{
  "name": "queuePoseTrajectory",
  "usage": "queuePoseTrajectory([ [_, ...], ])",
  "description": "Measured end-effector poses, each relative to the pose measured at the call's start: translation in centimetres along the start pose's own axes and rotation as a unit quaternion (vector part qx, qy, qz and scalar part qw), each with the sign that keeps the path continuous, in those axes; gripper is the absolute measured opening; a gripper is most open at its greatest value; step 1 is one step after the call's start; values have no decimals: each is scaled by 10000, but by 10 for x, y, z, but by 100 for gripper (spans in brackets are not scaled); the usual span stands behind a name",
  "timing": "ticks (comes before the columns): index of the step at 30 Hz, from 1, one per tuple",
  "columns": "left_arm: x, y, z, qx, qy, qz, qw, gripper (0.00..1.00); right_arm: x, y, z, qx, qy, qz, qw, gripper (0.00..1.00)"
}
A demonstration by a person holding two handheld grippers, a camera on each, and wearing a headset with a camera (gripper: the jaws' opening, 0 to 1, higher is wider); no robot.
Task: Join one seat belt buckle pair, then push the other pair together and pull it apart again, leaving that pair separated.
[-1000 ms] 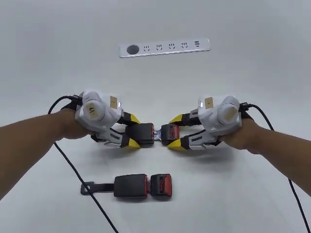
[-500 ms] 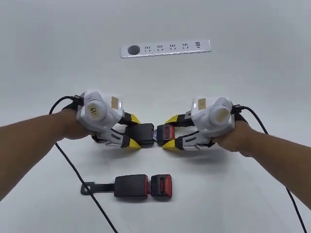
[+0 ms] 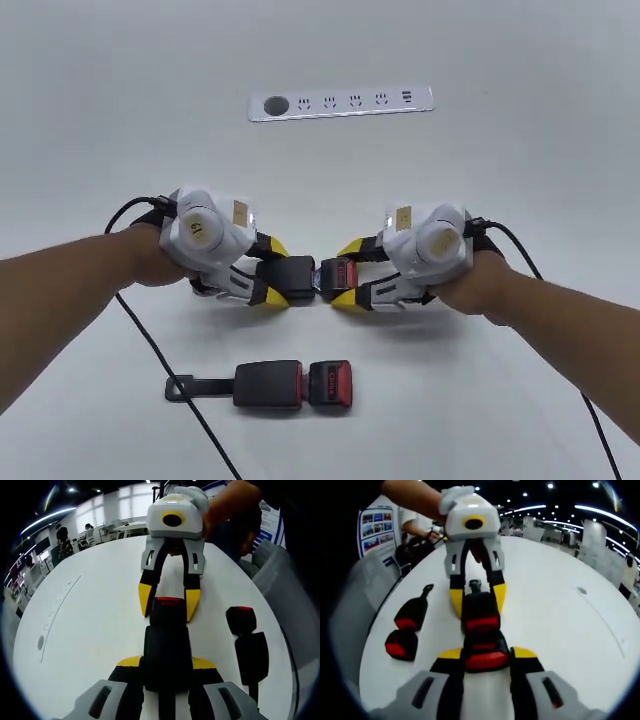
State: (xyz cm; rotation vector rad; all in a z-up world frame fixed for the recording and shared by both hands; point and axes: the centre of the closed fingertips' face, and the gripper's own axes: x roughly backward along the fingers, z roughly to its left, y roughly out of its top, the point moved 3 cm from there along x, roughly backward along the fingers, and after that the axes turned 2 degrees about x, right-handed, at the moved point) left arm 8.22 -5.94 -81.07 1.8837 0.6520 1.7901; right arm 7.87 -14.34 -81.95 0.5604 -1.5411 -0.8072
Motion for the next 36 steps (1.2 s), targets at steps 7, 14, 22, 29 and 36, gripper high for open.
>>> queuePoseTrajectory([
  [7, 1, 1, -1, 14, 4, -34, 10000, 34, 0, 0, 0, -6, -26, 17, 10000, 35],
  [14, 1, 2, -1, 21, 10, -40, 10000, 35, 1, -1, -1, 19, -22, 26, 10000, 35],
  [22, 1, 1, -1, 52, 17, -57, 10000, 34, 2, -1, -1, -4, -17, -19, 10000, 35],
  [29, 1, 1, -1, 61, 18, -75, 10000, 35, 10, -8, -1, -10, -6, 2, 10000, 35],
  [36, 1, 1, 0, 45, 4, -73, 10000, 35, 13, -13, -3, -12, 7, -24, 10000, 35],
])
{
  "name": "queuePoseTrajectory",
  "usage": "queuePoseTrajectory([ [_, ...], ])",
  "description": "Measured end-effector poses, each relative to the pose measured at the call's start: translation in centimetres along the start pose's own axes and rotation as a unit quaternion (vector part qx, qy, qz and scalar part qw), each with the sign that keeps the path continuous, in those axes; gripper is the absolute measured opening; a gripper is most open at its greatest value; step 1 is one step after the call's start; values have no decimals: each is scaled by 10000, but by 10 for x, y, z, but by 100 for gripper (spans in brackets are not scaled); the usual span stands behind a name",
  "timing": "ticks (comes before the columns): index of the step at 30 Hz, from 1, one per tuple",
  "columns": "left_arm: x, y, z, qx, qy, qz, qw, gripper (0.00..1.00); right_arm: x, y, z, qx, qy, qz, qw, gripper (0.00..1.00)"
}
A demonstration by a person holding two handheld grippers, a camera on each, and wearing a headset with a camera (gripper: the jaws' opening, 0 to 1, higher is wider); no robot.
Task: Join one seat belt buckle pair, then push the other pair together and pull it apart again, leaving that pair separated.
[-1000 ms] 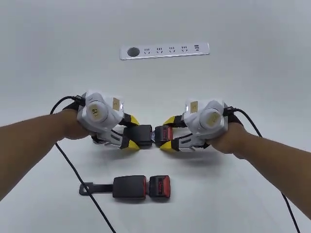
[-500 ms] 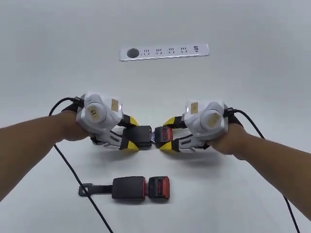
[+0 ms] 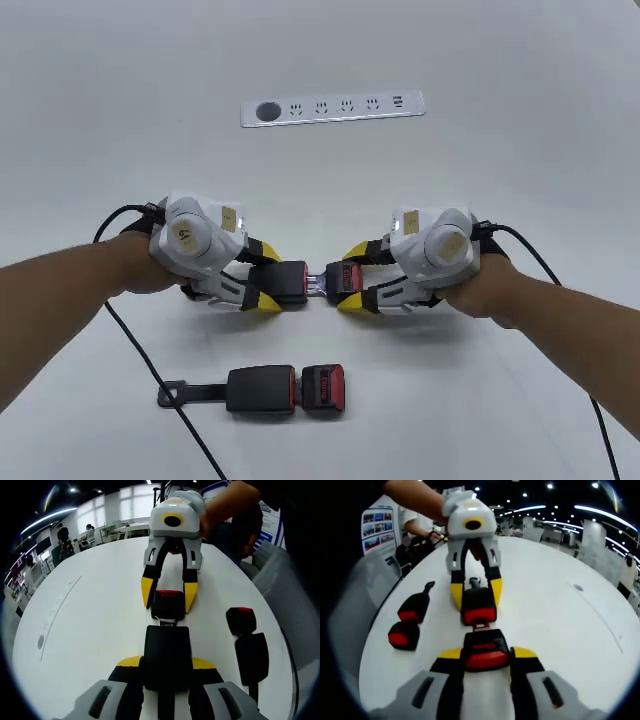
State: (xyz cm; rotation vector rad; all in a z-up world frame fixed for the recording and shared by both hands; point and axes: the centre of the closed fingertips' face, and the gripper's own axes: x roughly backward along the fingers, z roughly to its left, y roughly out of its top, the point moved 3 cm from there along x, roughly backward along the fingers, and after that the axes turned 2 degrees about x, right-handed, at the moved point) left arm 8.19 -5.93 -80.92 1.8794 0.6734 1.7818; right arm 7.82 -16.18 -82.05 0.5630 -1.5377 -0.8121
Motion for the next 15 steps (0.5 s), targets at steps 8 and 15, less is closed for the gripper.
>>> queuePoseTrajectory([
  [8, 0, -1, 1, 9, -4, -20, 10000, 35, 3, -2, -1, 1, 3, -39, 10000, 35],
  [15, -1, -1, 1, 16, -2, -46, 10000, 35, 11, -9, -4, 6, 15, -97, 10000, 35],
])
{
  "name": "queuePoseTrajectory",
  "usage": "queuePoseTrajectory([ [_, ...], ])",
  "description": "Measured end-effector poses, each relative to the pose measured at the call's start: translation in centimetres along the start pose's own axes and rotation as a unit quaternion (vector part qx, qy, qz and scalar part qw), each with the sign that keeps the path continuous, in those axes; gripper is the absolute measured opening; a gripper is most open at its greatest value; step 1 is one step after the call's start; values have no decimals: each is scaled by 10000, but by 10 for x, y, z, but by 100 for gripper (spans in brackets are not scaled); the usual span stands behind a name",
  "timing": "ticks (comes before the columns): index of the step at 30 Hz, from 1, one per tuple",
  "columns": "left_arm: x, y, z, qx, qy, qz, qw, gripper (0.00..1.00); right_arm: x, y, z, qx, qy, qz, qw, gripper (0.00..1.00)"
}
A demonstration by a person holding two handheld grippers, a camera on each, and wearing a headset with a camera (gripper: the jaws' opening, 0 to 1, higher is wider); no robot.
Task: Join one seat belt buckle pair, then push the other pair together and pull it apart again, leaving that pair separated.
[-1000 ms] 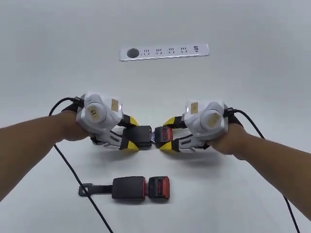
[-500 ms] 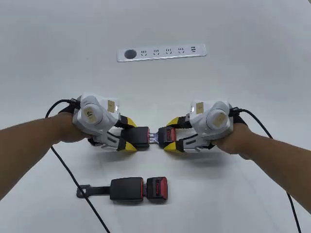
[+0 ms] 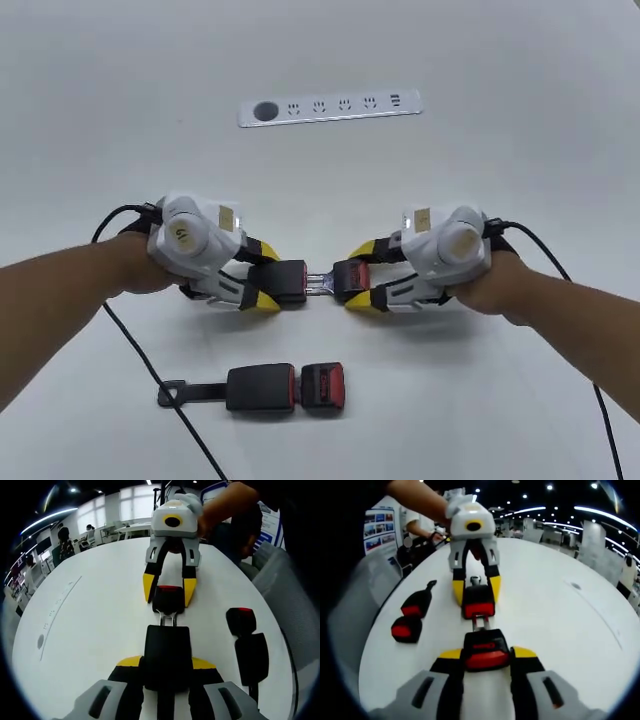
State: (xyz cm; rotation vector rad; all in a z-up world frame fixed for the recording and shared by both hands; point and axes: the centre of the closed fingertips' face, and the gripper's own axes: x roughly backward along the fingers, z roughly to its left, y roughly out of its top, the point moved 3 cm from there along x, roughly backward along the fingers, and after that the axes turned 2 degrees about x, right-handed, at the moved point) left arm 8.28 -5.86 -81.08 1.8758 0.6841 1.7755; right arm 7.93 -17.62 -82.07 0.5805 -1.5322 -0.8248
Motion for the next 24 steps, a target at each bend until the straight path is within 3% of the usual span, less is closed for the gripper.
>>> queuePoseTrajectory([
  [12, 0, 1, -1, 41, 4, -47, 10000, 35, 29, -14, 1, -39, -12, -2, 10000, 35],
  [24, 0, 2, -1, 53, 5, -62, 10000, 35, 46, -29, -2, -114, -45, 66, 9999, 36],
])
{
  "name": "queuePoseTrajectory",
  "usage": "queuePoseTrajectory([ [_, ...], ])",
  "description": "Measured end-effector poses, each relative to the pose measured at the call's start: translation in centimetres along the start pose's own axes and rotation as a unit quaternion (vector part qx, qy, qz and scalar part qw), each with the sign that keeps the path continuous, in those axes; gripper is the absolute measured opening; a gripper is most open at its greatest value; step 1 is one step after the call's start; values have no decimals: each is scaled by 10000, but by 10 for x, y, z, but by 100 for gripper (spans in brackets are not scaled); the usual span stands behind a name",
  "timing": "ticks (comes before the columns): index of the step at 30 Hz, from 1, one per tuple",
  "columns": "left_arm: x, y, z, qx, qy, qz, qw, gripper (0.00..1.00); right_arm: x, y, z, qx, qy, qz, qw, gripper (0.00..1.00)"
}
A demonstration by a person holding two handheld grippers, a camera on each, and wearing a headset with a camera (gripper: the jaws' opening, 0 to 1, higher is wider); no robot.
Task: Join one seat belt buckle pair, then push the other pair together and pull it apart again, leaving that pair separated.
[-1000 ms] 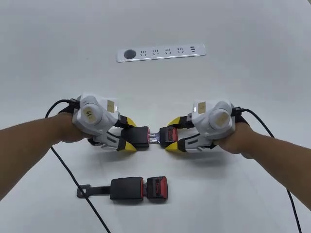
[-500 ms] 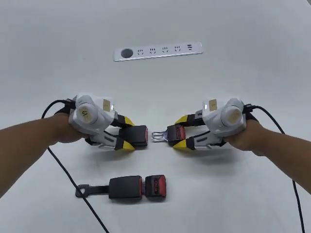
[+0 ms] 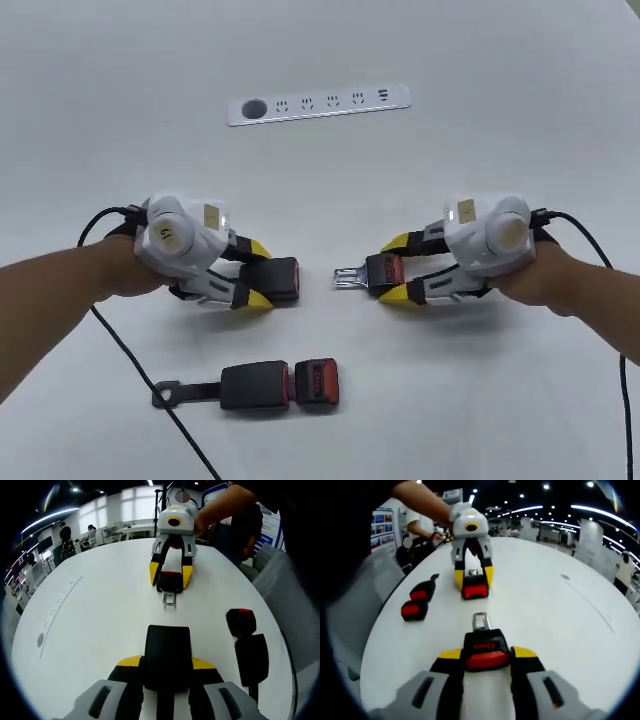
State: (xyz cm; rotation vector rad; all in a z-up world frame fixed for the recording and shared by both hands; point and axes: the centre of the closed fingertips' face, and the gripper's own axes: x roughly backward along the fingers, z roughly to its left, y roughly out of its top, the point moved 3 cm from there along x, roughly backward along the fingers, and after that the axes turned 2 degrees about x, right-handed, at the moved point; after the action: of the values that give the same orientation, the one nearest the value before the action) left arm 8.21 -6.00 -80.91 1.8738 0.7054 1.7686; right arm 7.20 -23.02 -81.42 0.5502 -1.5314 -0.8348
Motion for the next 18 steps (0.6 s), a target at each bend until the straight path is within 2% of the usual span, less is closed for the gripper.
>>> queuePoseTrajectory([
  [12, 0, 0, -1, 5, 4, -5, 10000, 35, 14, -10, -3, -50, -94, 23, 9999, 36],
  [18, 0, 0, -1, 3, 3, 1, 10000, 35, 25, -21, -6, -93, -145, 55, 9998, 36],
])
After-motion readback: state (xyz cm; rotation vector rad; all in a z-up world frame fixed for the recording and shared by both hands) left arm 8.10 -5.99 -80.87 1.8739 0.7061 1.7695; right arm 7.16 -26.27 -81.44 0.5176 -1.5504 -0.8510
